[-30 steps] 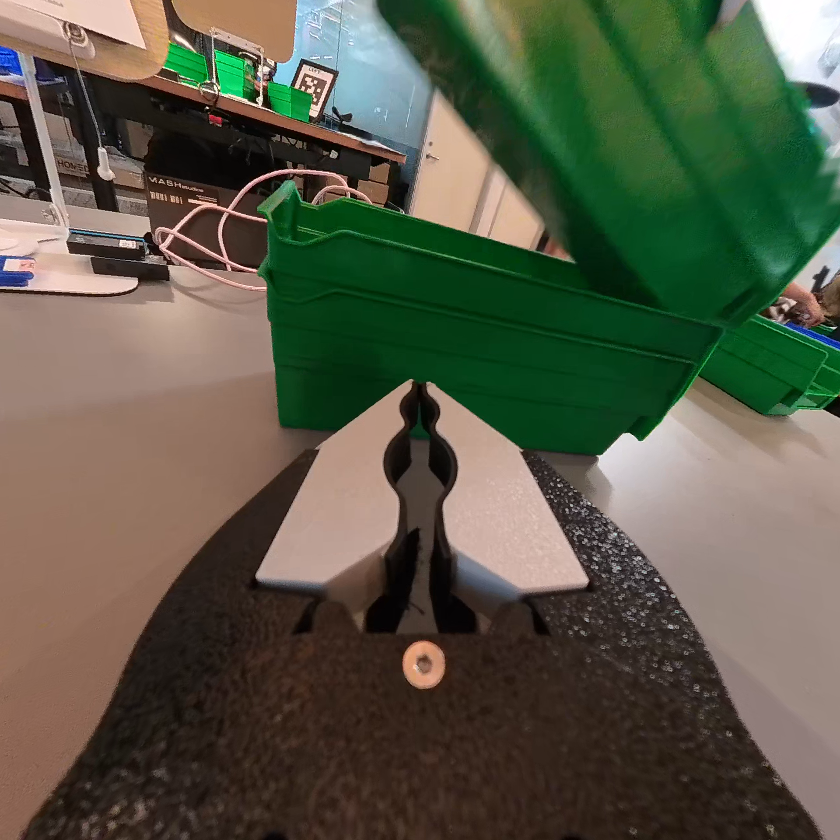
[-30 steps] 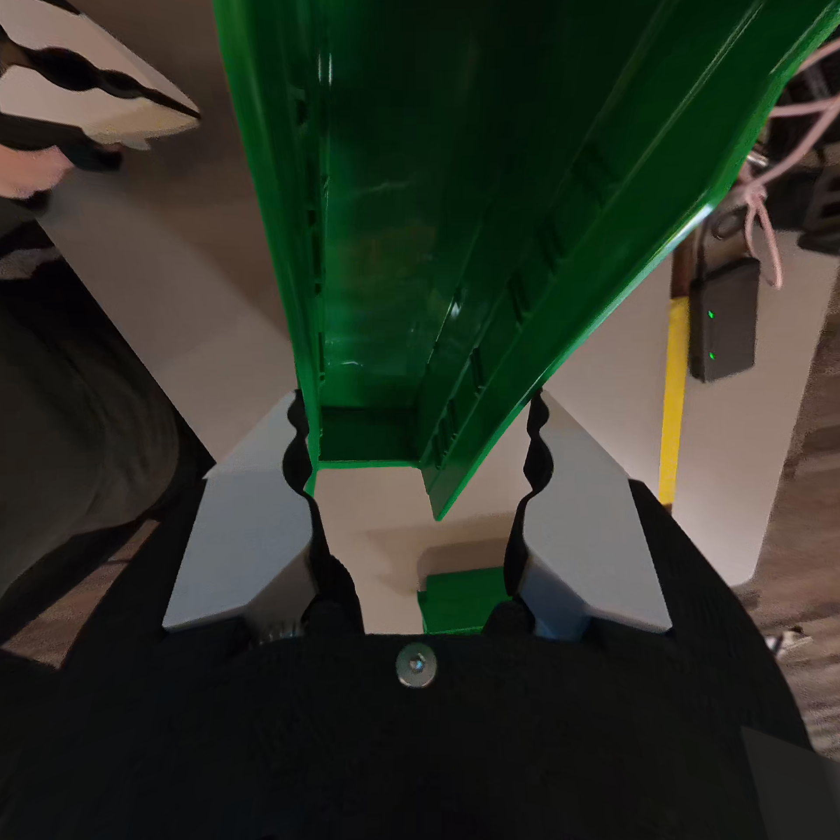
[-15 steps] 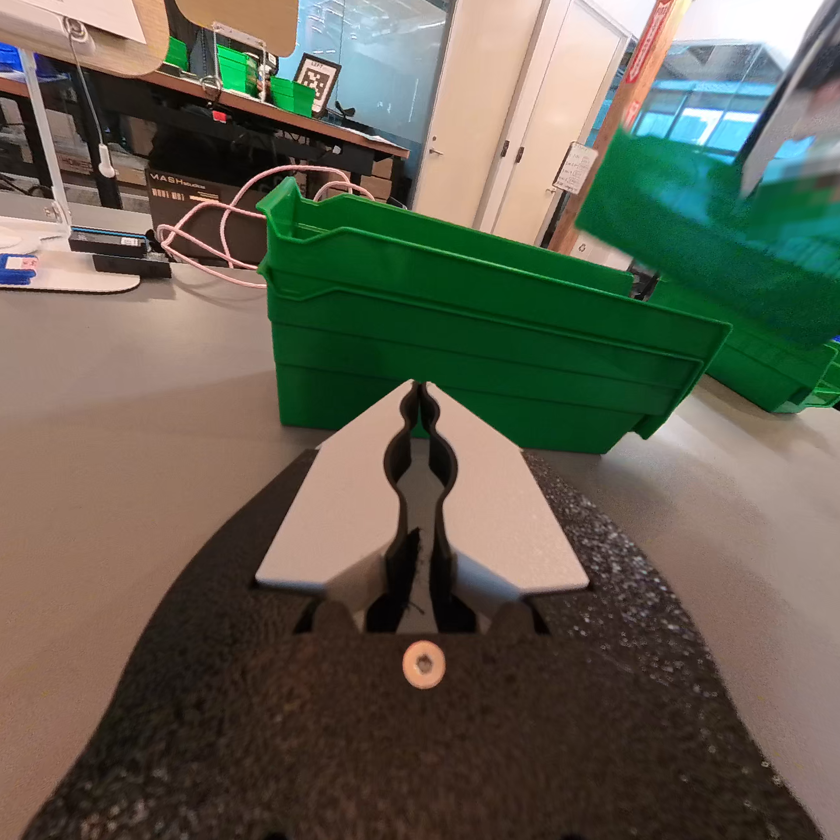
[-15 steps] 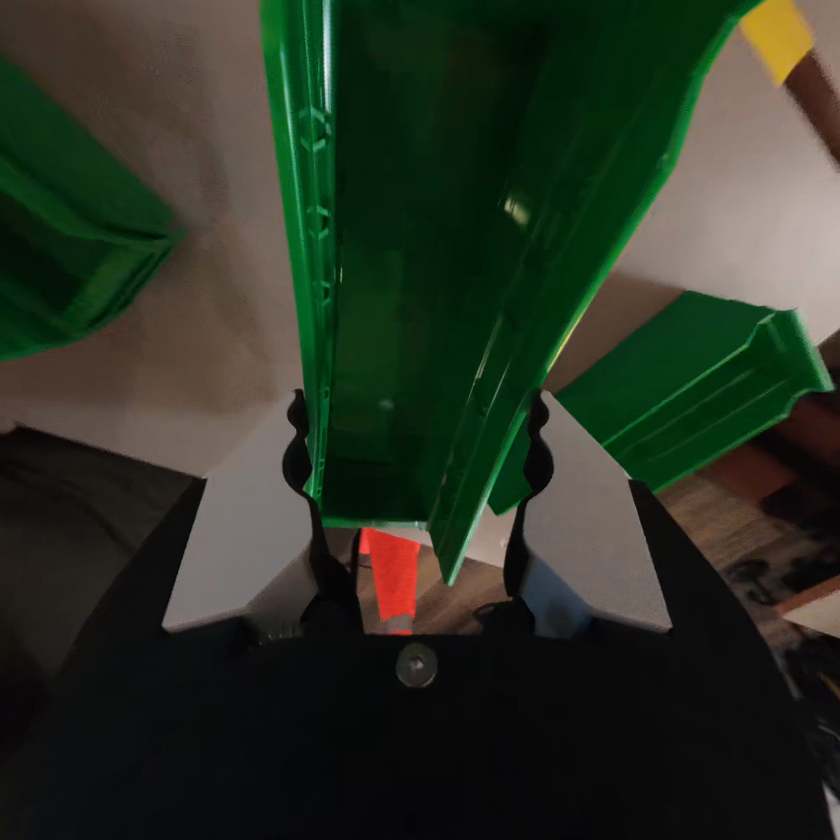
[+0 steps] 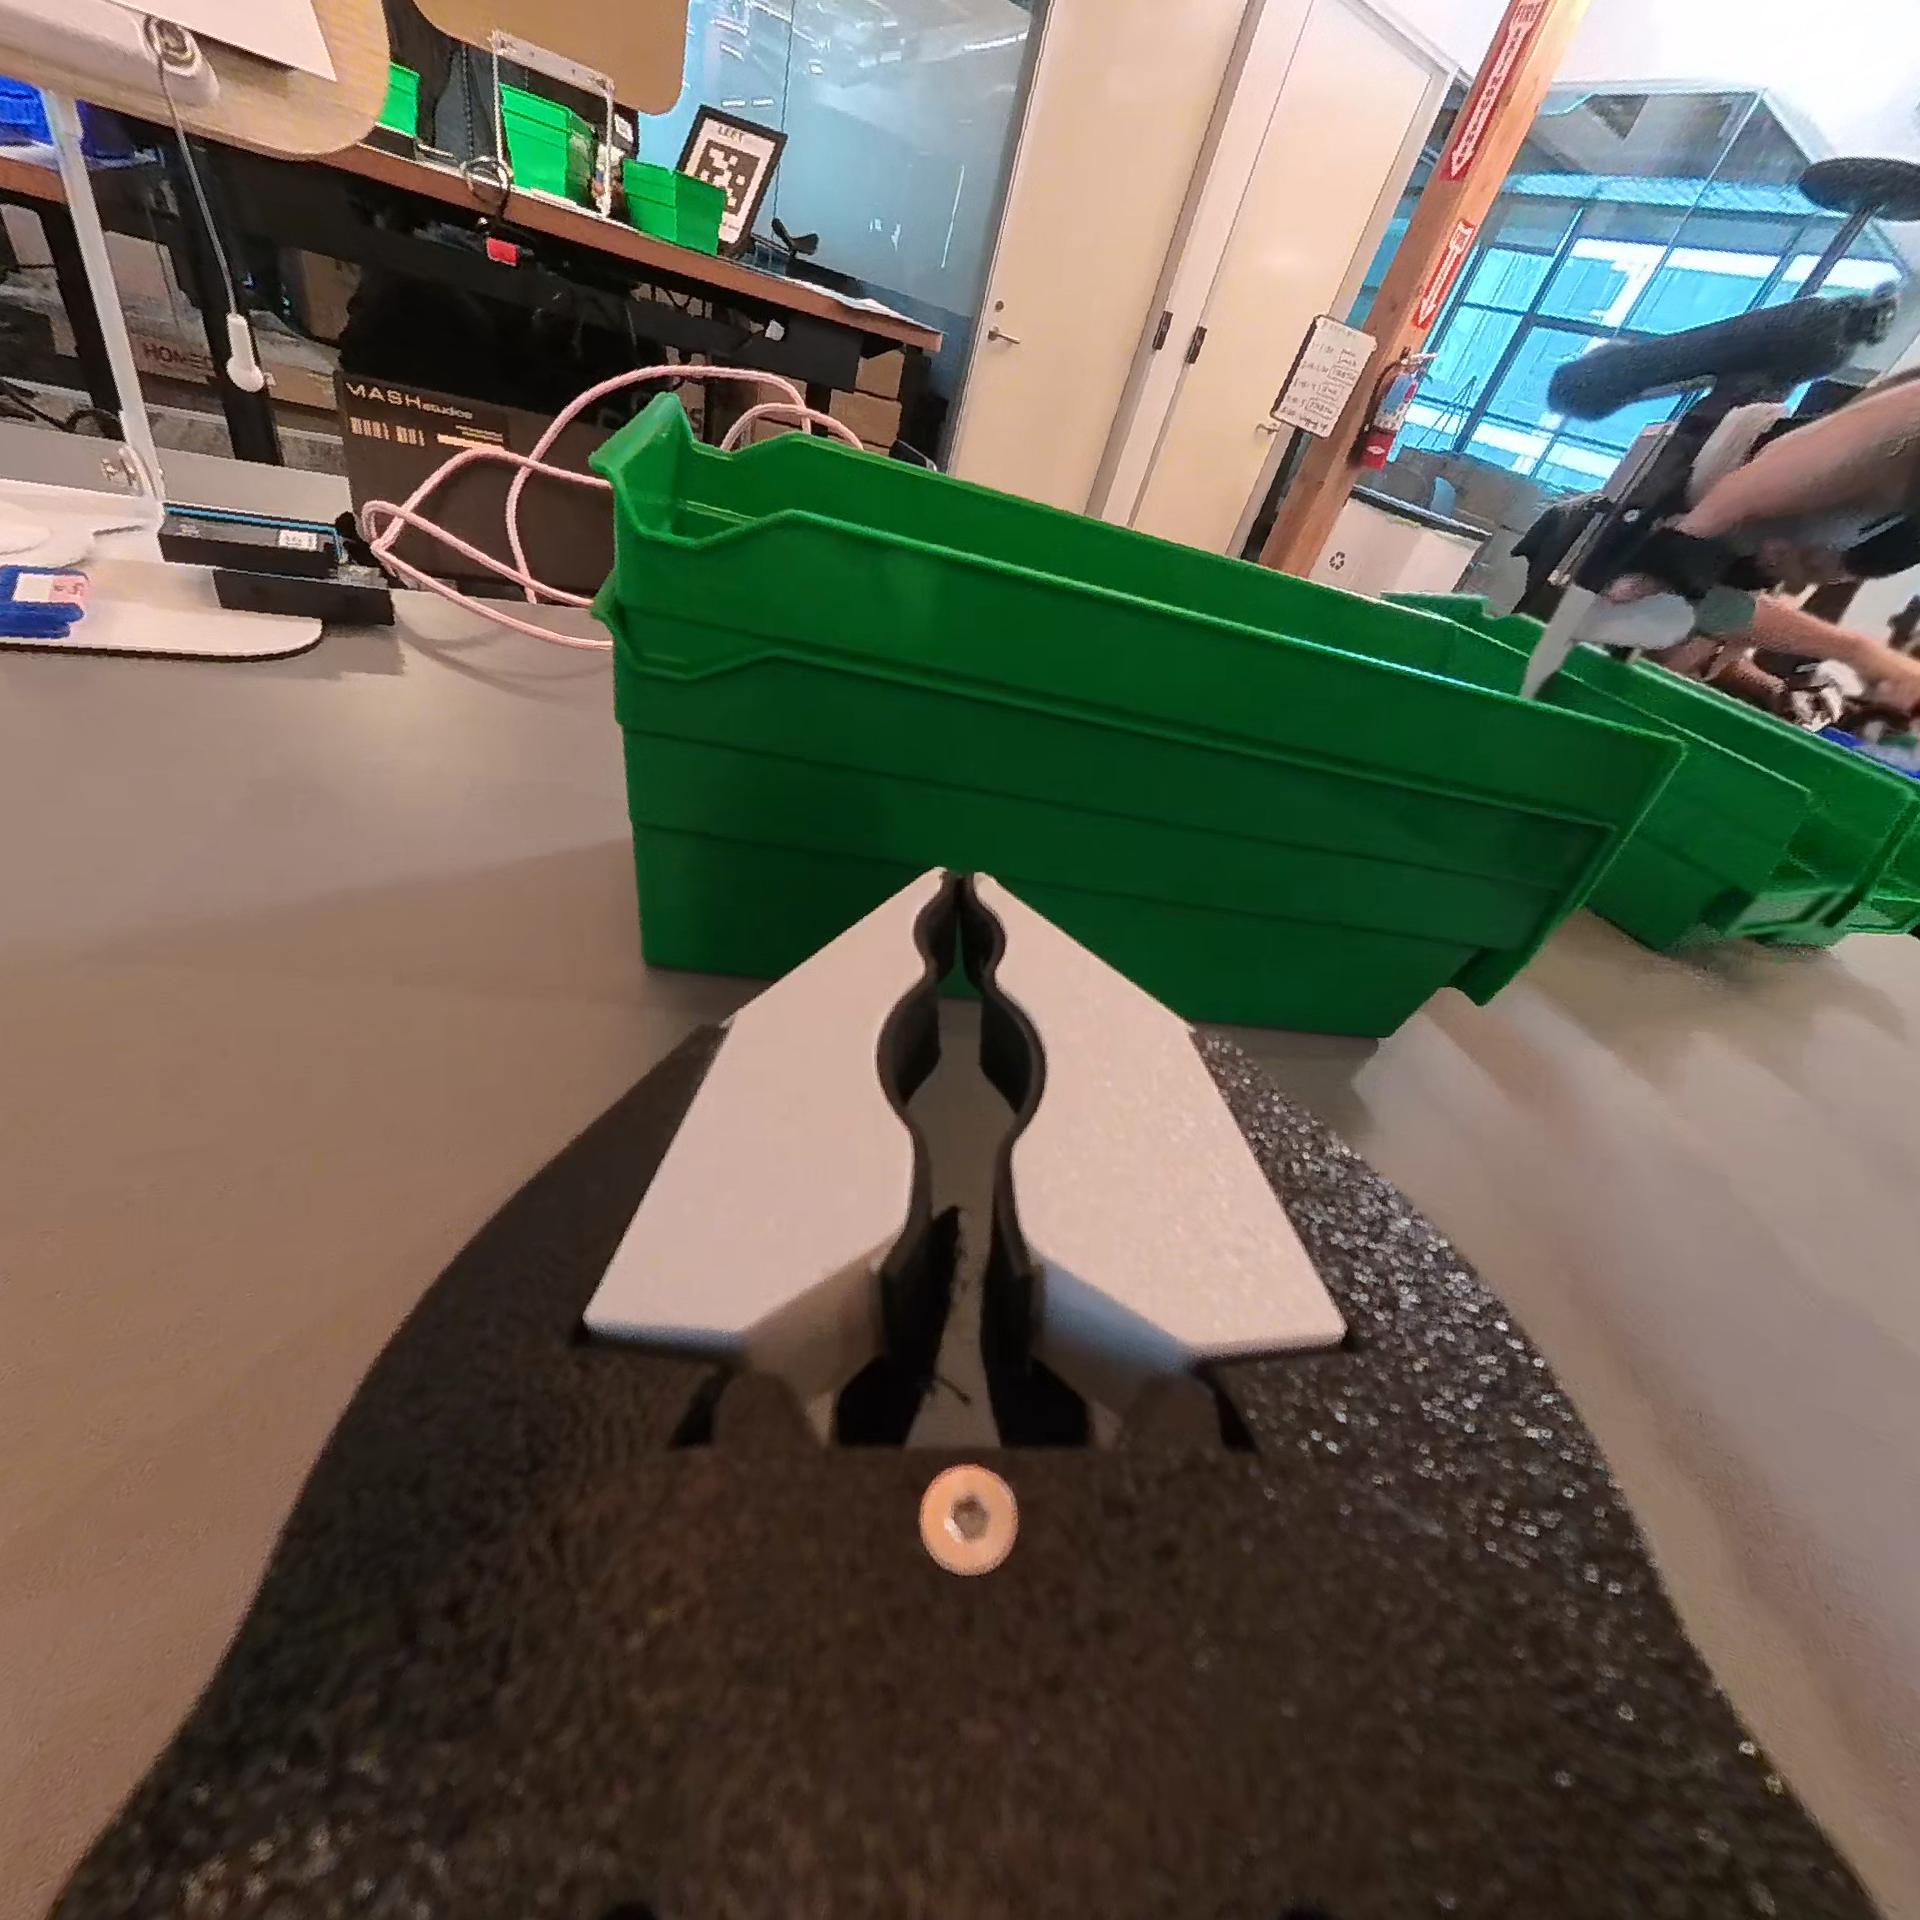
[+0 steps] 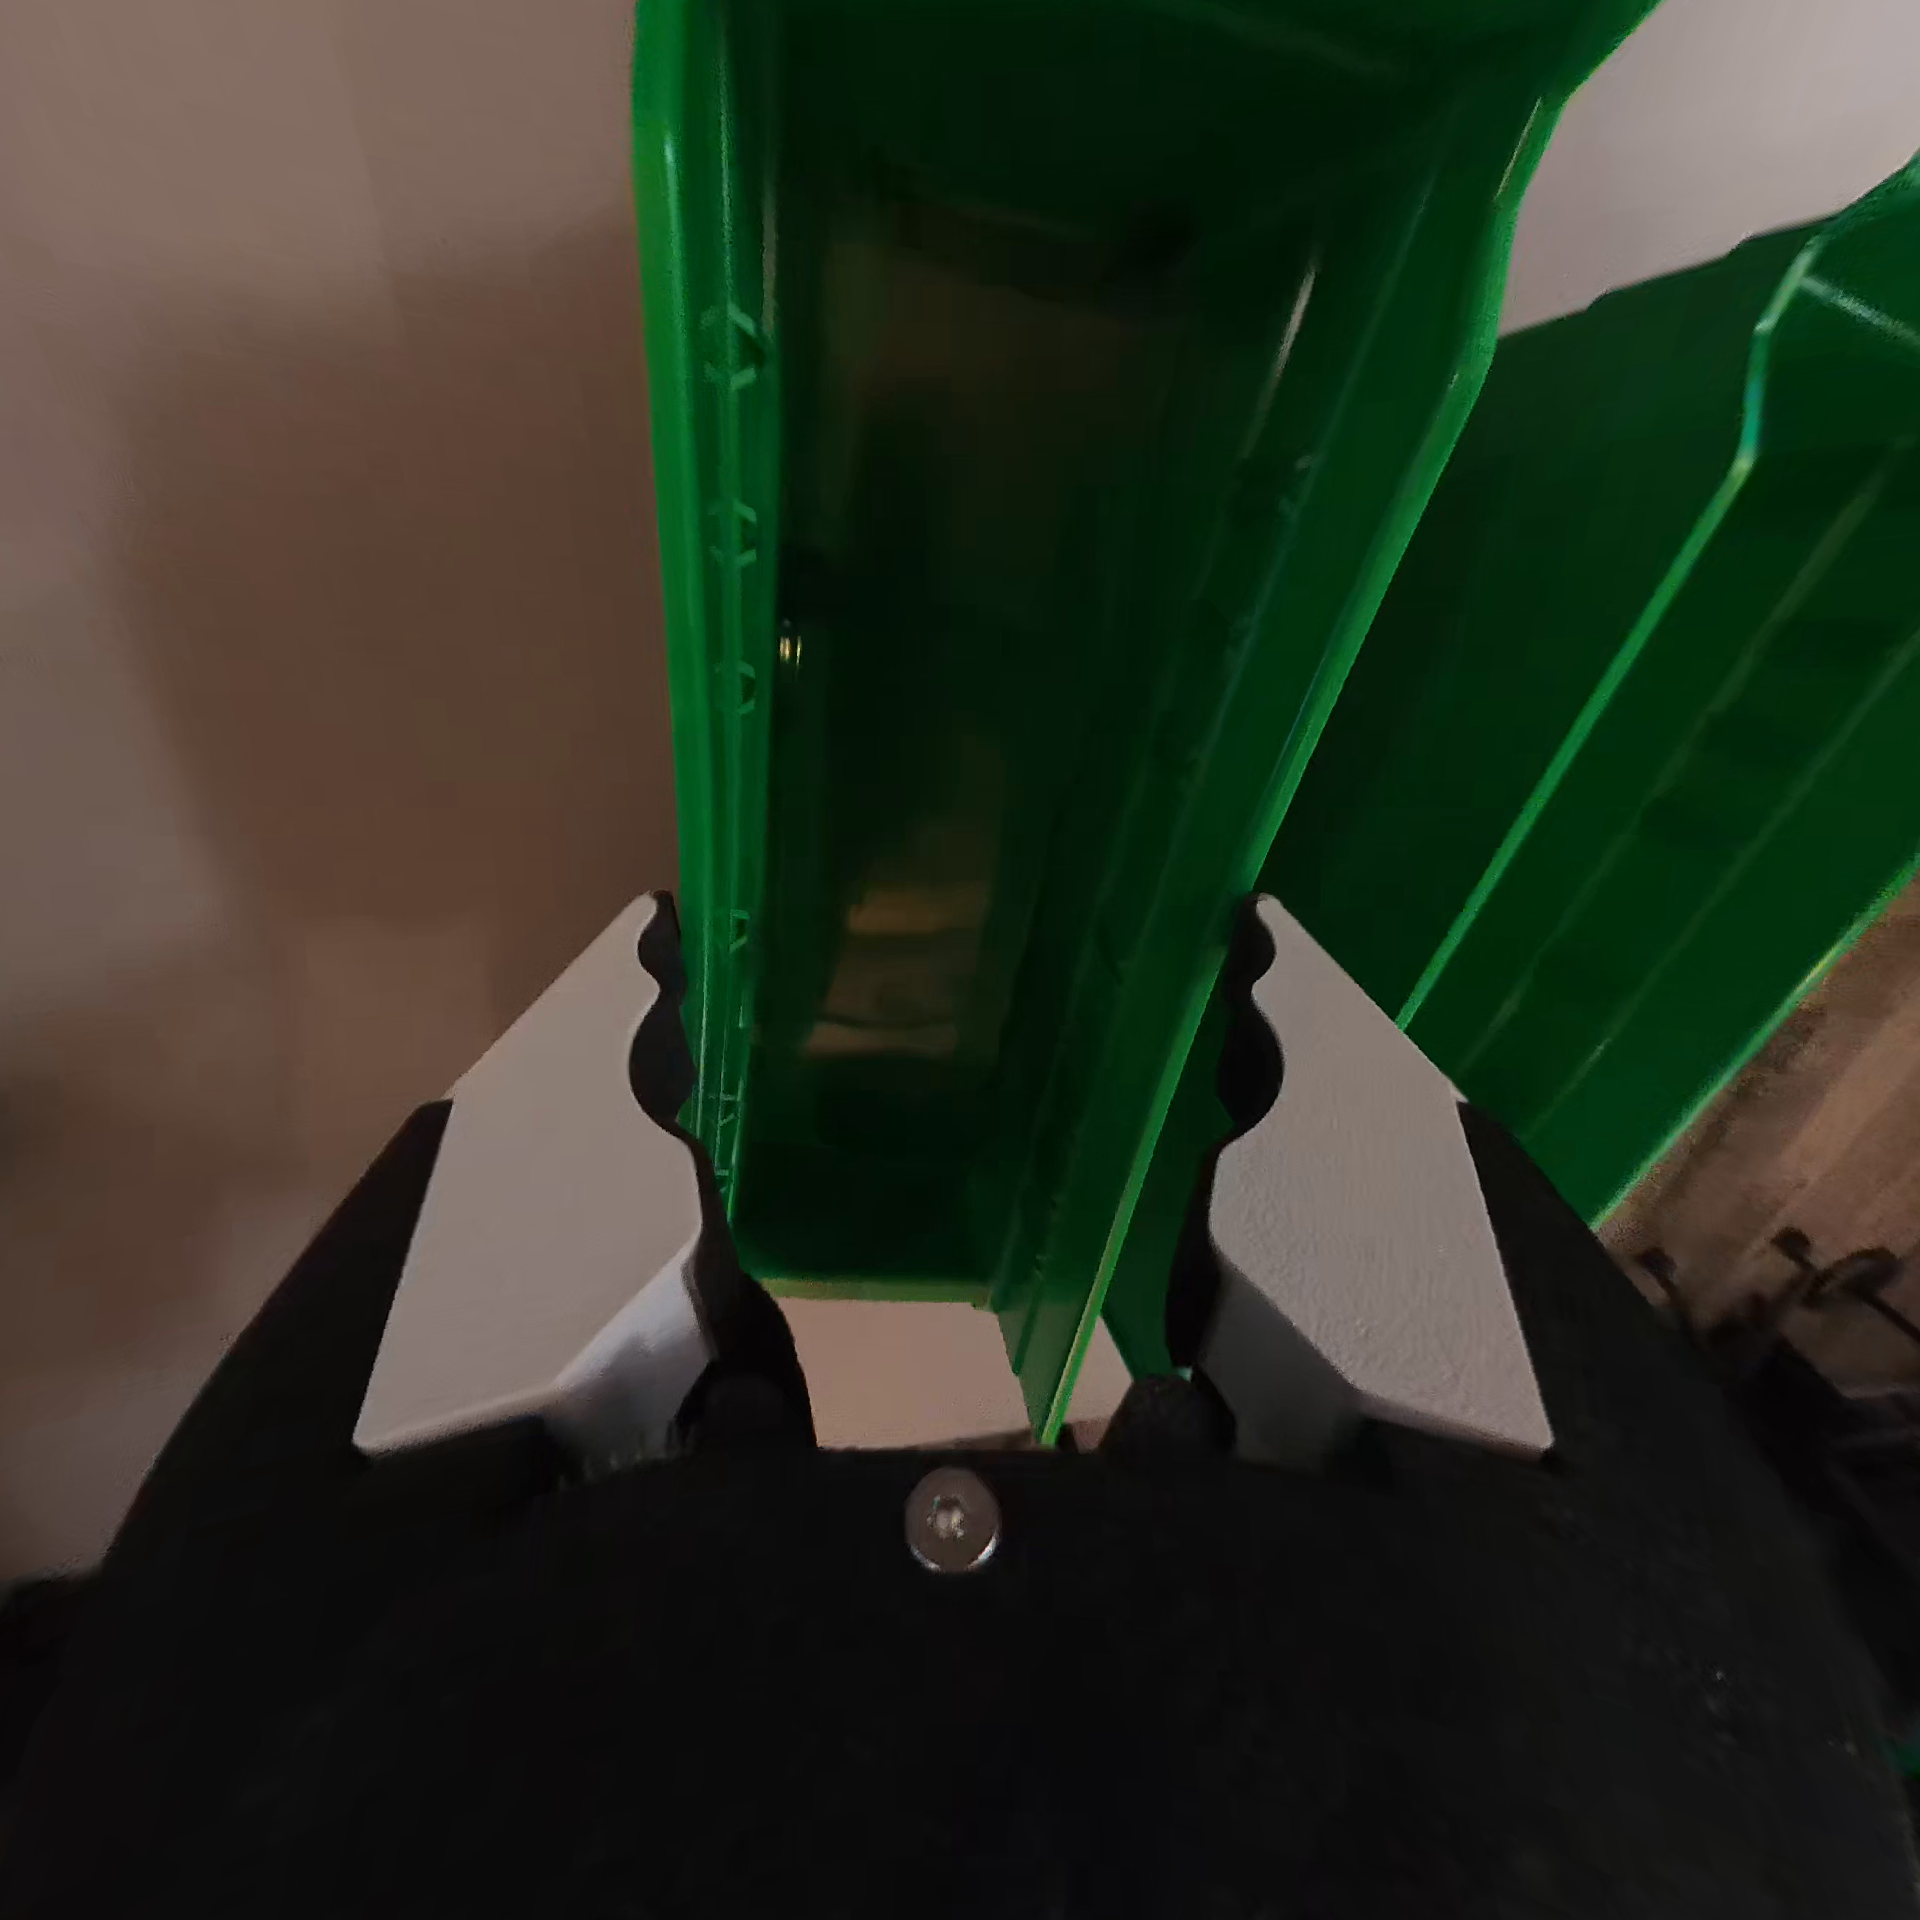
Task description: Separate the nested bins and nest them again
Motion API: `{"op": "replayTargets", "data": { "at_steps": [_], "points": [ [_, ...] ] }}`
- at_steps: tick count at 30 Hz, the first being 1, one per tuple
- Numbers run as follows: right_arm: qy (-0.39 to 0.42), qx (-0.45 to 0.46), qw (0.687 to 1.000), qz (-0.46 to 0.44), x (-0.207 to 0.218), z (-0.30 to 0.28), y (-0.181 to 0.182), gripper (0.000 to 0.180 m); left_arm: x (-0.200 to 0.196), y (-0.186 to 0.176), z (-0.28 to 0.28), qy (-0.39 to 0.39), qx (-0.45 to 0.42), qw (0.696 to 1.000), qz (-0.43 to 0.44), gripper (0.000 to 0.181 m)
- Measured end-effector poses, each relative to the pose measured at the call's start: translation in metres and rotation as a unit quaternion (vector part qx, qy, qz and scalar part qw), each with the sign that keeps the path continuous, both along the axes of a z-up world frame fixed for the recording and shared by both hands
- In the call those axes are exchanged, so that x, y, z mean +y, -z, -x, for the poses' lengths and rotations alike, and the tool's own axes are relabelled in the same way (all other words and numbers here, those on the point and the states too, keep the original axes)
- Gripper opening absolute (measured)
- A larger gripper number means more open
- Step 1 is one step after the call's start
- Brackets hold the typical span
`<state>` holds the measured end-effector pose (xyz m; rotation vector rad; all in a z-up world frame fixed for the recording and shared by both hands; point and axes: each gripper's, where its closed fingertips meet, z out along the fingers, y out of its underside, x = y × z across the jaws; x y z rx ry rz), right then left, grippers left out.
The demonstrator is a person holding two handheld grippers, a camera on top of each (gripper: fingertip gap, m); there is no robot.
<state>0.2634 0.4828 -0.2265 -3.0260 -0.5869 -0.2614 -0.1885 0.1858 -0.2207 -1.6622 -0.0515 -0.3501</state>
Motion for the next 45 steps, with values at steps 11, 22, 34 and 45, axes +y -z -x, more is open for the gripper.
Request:
{"op": "replayTargets", "data": {
  "at_steps": [11,22,34,45],
  "points": [
    [-0.050,0.001,0.988,-0.143,0.027,0.009,-0.015,0.140,-0.001,-0.002,0.000,0.004,-0.010,1.000,-0.006,0.000],
    [-0.301,0.315,0.712,-0.551,-0.093,0.204,-0.106,0.122,-0.003,-0.007,0.006,-0.002,-0.035,0.999,-0.026,0.003],
    [-0.325,0.554,0.531,-0.553,-0.153,0.212,-0.099,0.101,-0.003,-0.007,0.003,0.009,-0.050,0.998,-0.027,0.003],
    [-0.400,0.579,0.568,-0.428,-0.176,0.254,-0.049,0.126,-0.004,-0.009,0.004,0.011,-0.062,0.998,-0.032,0.002]
  ]
}}
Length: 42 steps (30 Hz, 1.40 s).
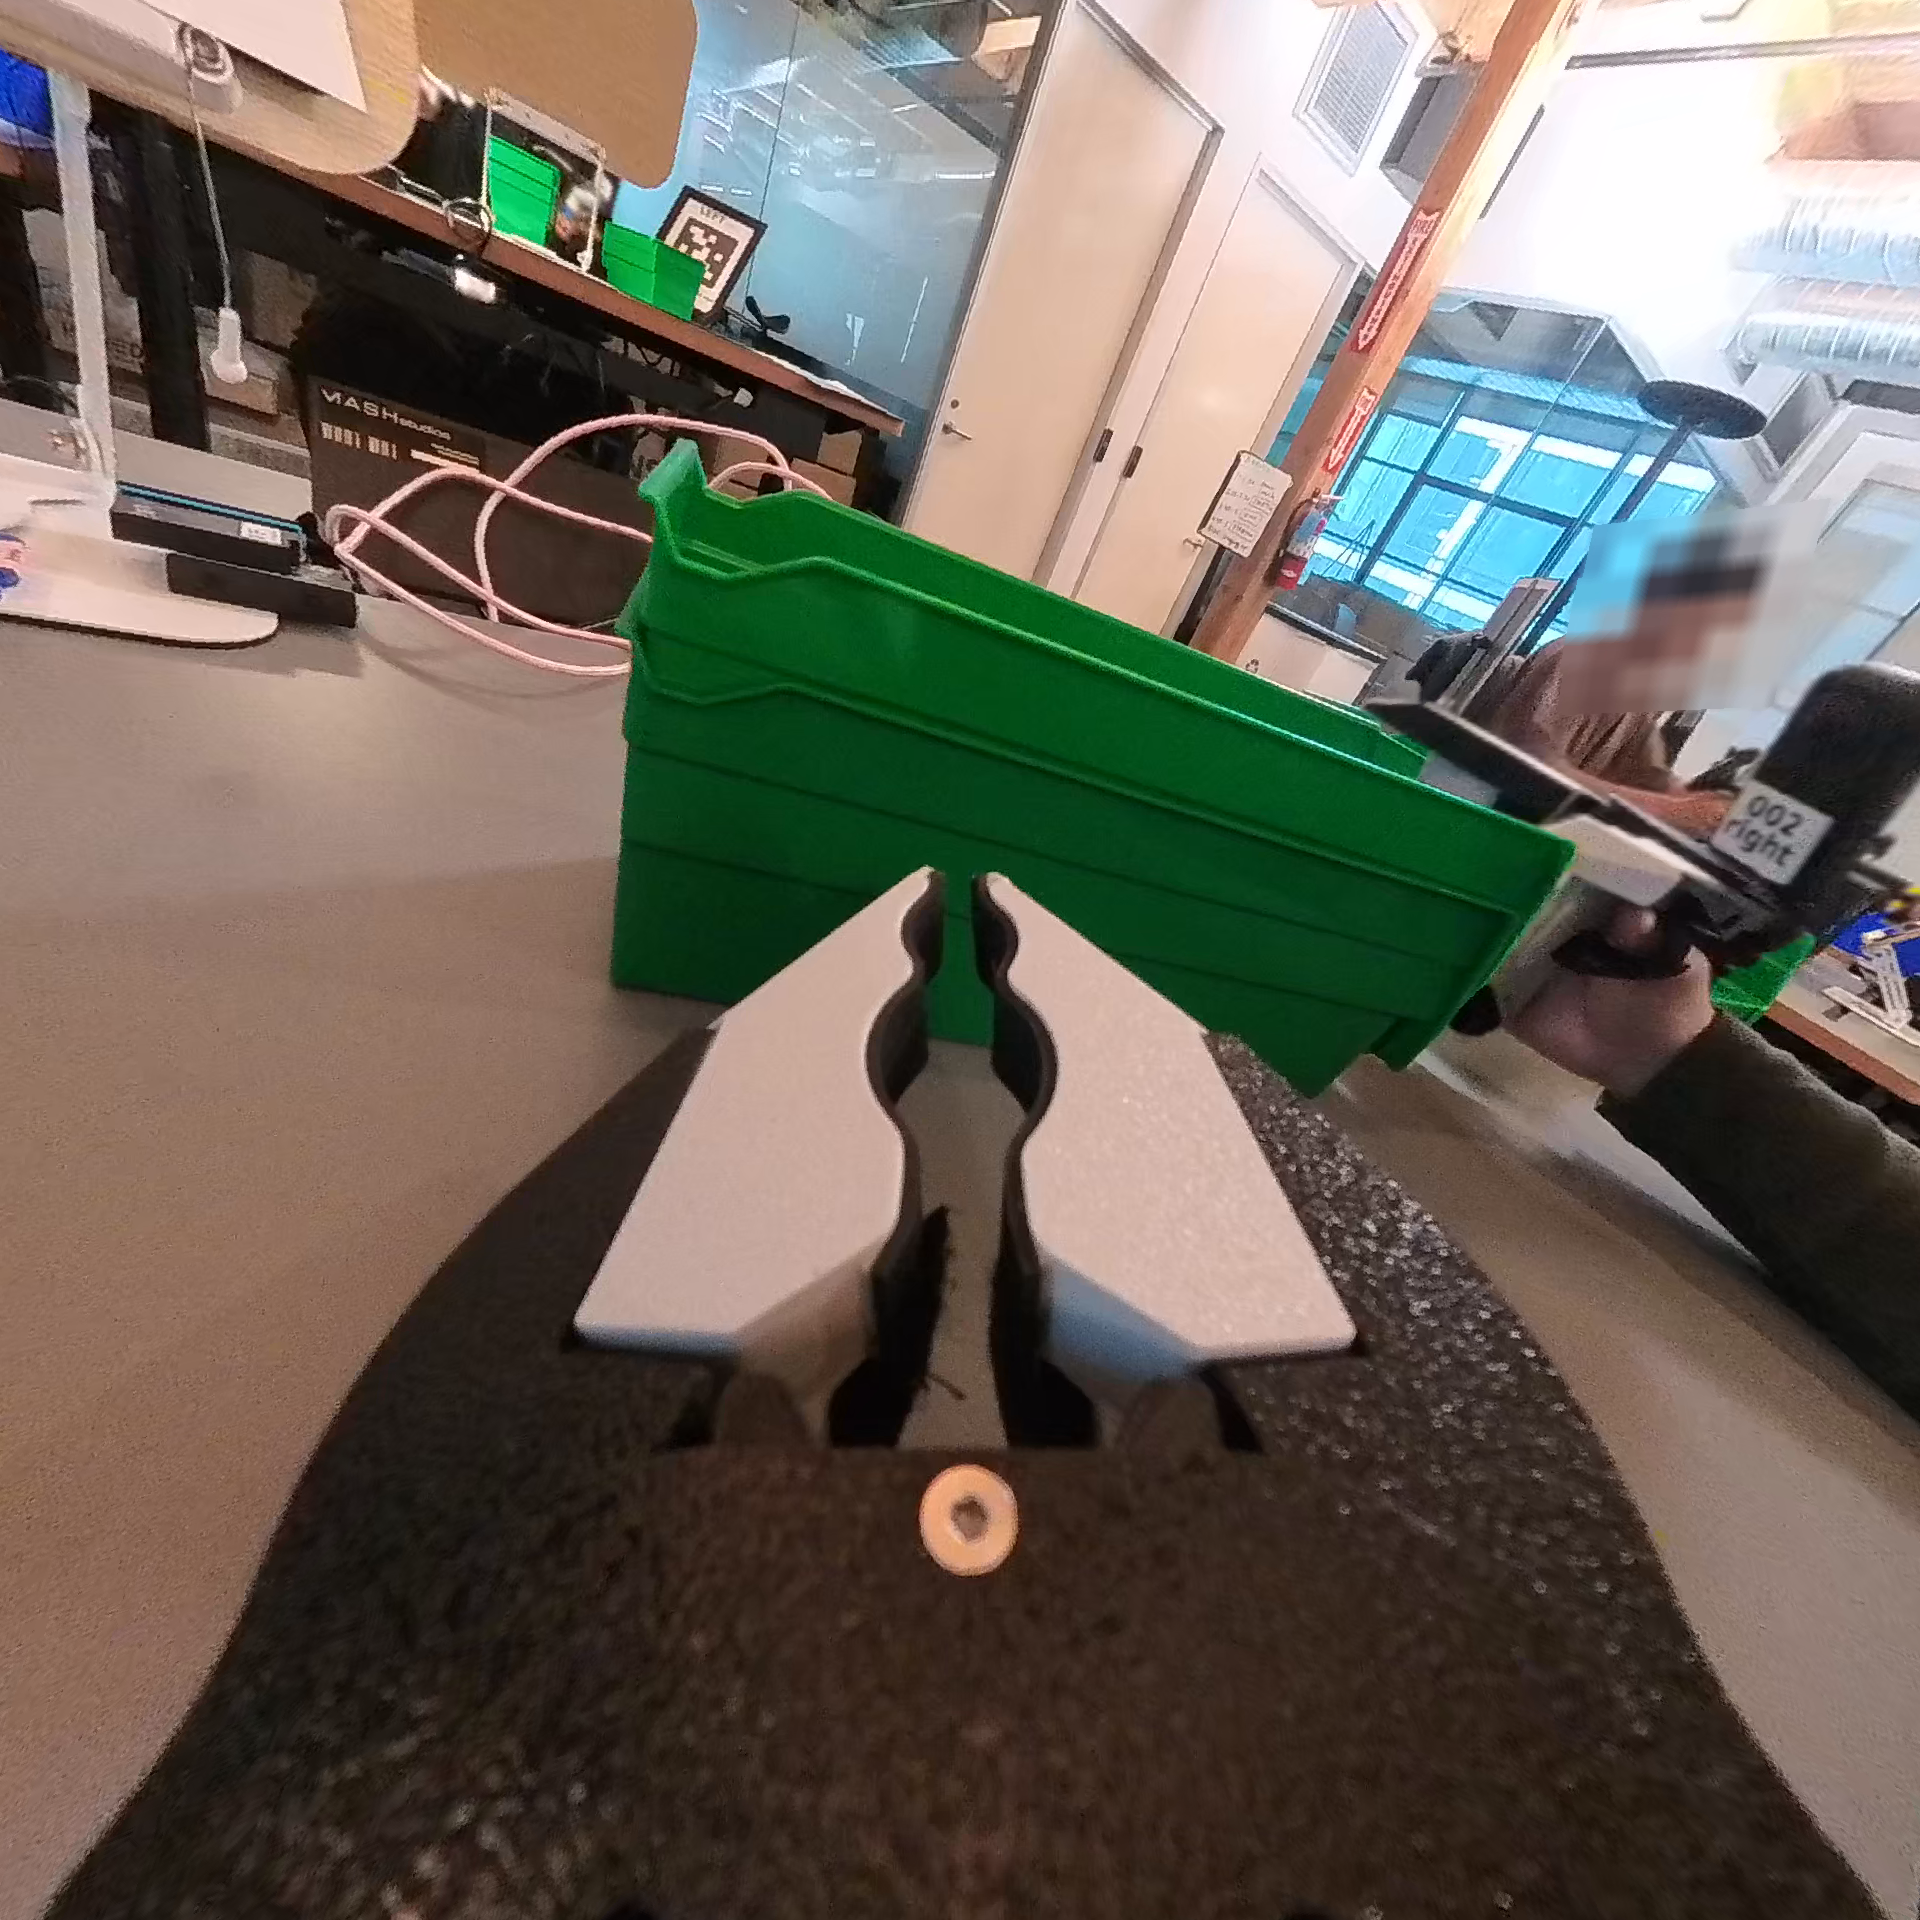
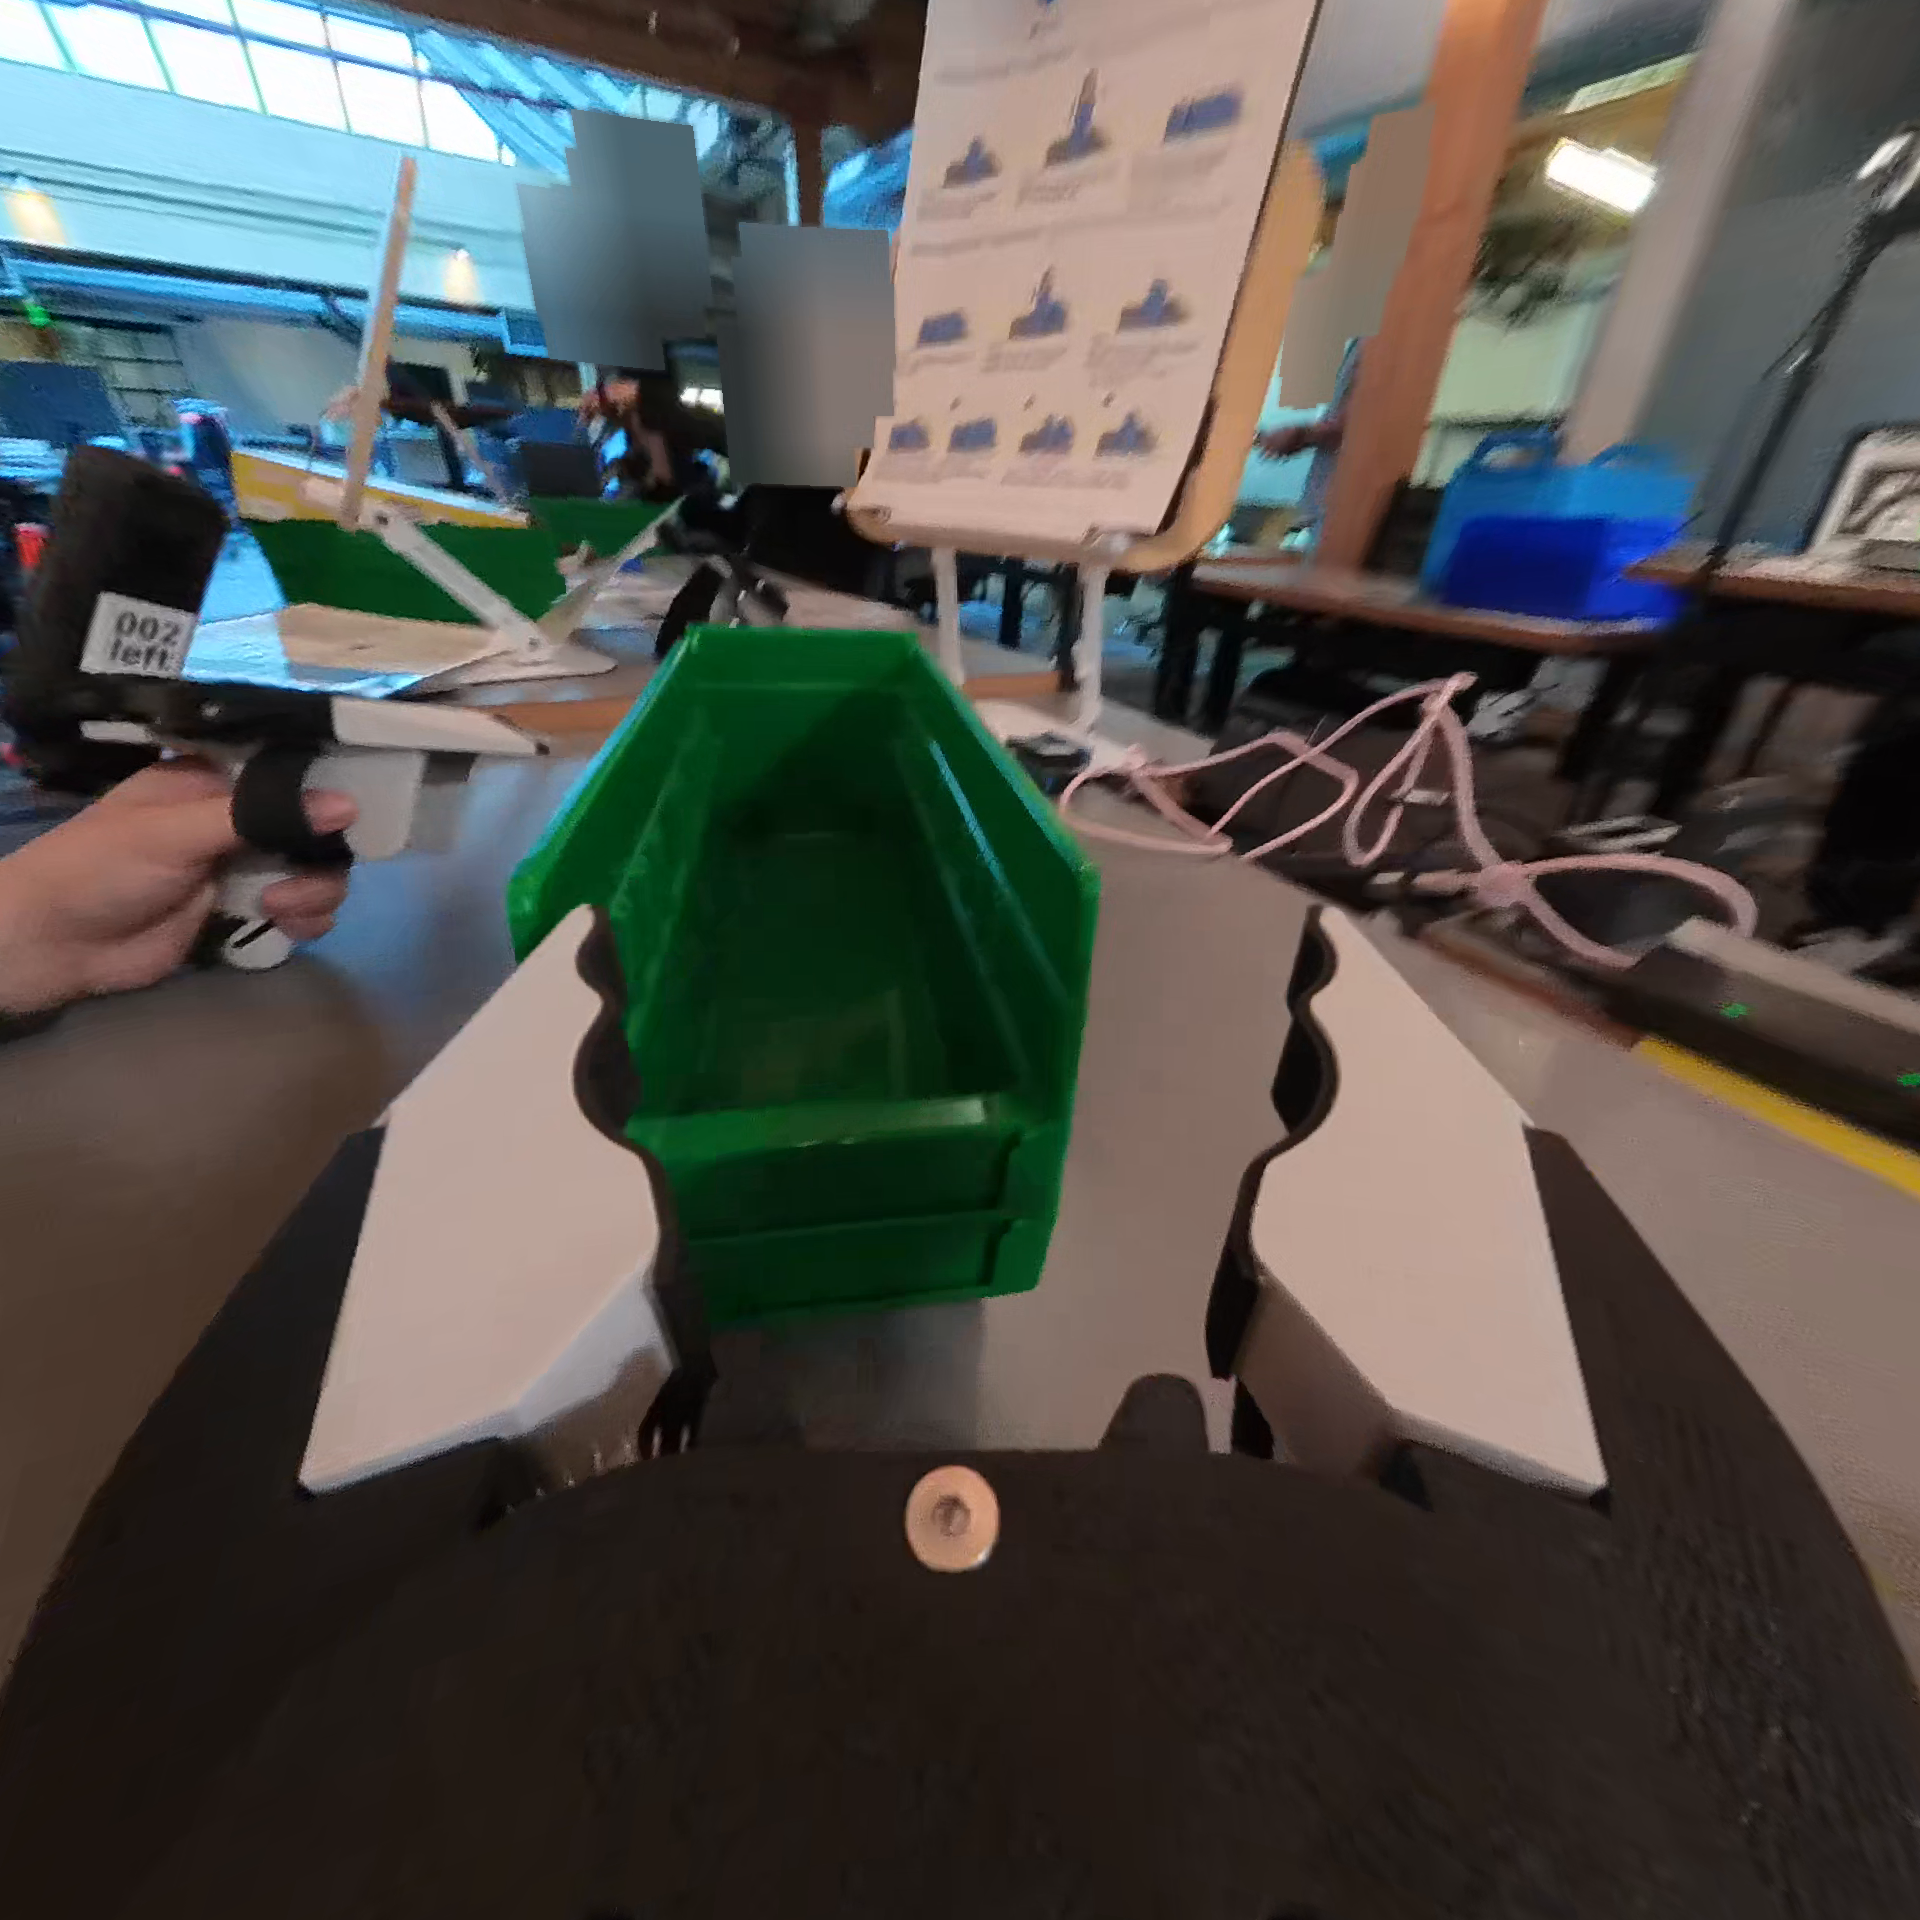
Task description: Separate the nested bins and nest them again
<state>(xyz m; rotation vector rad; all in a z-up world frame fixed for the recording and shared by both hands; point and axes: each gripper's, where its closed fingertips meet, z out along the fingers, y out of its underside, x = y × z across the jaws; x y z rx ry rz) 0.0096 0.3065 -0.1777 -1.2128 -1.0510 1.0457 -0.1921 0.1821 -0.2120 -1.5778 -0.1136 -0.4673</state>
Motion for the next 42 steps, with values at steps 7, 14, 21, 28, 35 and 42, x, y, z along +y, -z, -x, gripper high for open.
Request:
{"op": "replayTargets", "data": {
  "at_steps": [7,14,21,28,35,42],
  "points": [
    [-0.010,-0.069,0.995,0.065,0.007,0.011,0.040,0.146,0.000,0.000,-0.001,0.002,-0.002,1.000,0.001,0.003],
    [-0.098,-0.086,0.986,0.102,-0.023,0.020,0.045,0.118,0.000,0.000,-0.001,0.004,-0.007,1.000,0.000,0.002],
    [-0.189,-0.128,0.970,0.083,-0.076,0.041,0.053,0.112,0.001,0.000,0.000,0.003,-0.007,1.000,-0.001,0.002],
    [-0.137,-0.125,0.982,0.026,-0.059,0.029,0.036,0.117,0.000,-0.001,0.001,0.002,-0.011,1.000,-0.004,0.002],
    [0.069,-0.110,0.979,0.157,0.011,0.034,-0.022,0.138,0.000,-0.004,0.004,0.000,-0.023,1.000,-0.010,0.002],
    [-0.005,-0.393,0.899,0.192,-0.031,0.114,-0.004,0.144,0.000,-0.006,0.003,0.005,-0.031,0.999,-0.016,0.003]
  ]
}}
